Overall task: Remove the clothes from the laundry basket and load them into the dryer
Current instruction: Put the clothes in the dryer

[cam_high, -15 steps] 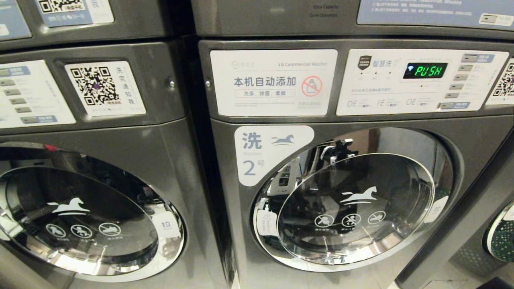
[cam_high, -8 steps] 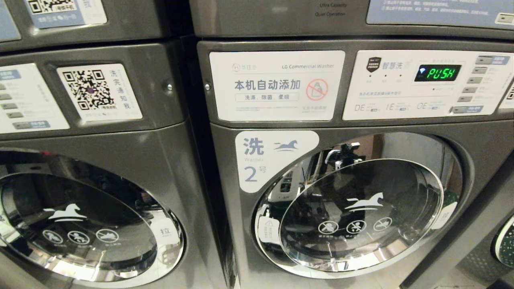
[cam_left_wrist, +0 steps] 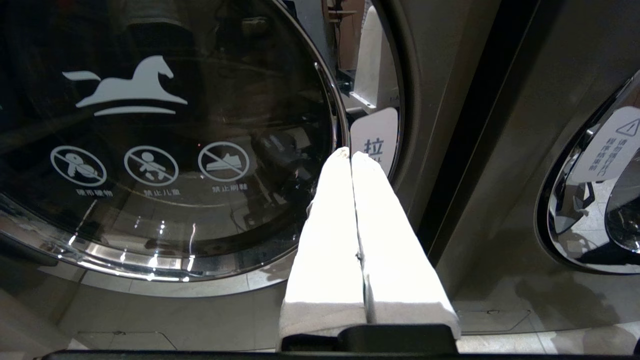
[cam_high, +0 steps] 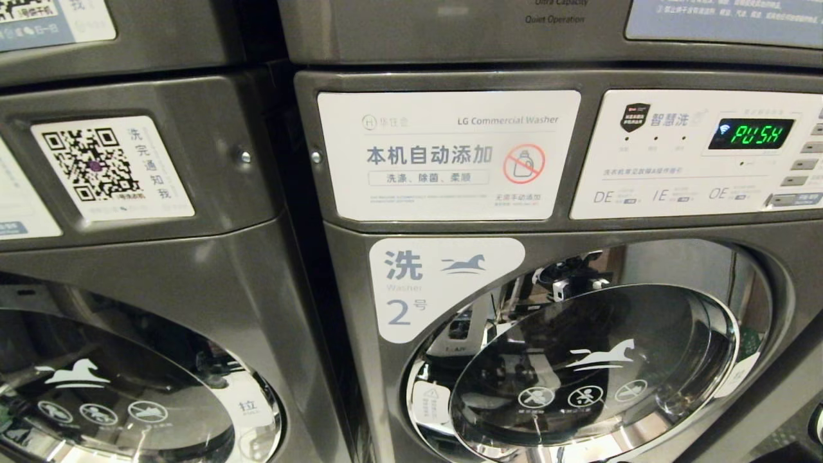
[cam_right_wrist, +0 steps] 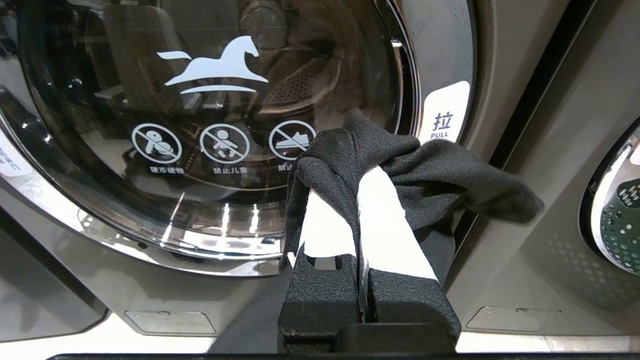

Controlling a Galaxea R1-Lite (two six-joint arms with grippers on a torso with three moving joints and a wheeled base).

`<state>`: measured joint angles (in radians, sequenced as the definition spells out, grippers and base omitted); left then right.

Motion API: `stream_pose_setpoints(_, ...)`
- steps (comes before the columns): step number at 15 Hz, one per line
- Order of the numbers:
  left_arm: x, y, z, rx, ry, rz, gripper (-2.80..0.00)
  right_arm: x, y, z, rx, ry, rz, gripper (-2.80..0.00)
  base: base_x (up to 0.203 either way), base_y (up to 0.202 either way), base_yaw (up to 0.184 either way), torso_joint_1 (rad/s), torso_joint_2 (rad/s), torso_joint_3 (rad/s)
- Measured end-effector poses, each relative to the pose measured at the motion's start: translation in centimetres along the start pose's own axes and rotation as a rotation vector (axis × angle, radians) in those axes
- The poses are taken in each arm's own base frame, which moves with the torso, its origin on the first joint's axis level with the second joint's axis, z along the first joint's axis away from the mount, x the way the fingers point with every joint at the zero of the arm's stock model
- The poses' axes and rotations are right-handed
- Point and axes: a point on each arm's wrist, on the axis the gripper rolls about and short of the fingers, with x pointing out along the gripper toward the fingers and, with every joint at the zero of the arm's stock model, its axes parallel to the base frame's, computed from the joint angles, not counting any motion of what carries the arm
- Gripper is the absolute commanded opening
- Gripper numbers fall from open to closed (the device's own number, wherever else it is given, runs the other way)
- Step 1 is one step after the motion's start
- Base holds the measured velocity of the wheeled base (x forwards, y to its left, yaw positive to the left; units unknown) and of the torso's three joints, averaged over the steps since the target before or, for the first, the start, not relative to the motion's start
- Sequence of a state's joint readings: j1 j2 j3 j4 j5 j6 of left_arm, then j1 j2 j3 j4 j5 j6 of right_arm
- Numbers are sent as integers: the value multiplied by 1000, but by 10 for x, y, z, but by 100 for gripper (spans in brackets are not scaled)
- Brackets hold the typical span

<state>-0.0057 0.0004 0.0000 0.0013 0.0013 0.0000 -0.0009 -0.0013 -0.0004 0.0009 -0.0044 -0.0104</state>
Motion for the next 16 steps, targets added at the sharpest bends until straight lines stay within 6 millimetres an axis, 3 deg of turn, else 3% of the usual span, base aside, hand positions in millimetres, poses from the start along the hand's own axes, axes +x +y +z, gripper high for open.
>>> stream_pose_setpoints(16, 0, 0, 0, 0, -1, 0, -280, 0, 0, 0, -2, 1, 1, -280, 0, 0, 0, 119, -447, -328)
